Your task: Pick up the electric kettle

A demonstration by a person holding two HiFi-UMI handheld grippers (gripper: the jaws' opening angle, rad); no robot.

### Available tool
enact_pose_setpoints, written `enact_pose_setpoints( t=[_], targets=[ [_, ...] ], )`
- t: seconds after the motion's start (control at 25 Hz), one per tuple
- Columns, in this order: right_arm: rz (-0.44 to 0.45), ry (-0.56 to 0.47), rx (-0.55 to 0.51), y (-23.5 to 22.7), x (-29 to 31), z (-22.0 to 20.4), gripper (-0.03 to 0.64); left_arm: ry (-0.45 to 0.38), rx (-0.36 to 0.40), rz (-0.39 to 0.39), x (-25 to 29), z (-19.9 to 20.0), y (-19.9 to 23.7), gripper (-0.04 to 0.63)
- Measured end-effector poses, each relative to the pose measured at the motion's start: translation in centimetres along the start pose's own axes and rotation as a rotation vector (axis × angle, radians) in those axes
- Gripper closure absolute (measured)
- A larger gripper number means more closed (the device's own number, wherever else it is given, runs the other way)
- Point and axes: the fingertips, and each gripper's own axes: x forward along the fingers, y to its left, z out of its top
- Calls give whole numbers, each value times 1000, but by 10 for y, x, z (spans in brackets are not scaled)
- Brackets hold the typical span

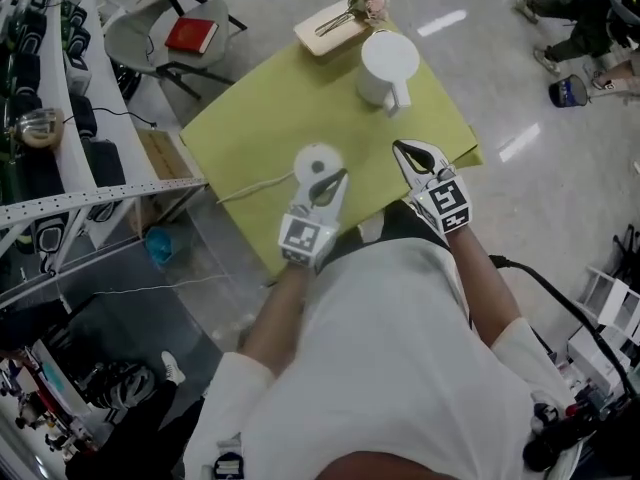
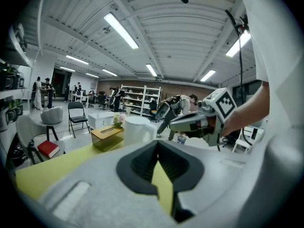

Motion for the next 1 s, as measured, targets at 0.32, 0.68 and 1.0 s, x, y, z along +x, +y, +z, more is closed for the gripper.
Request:
enact_pose_setpoints(
  t=[0.32,0.68,1.0],
  targets=[
    [75,-22,-21,23,-31,-1,612,-29,30,57,-9,16,-24,594],
    [210,-48,-70,30,-75,-5,612,-62,-36,215,-15,19,-72,594],
    [294,-71,-102,28,-113,-17,614,-94,-60,324,-19,20,-110,594]
  ],
)
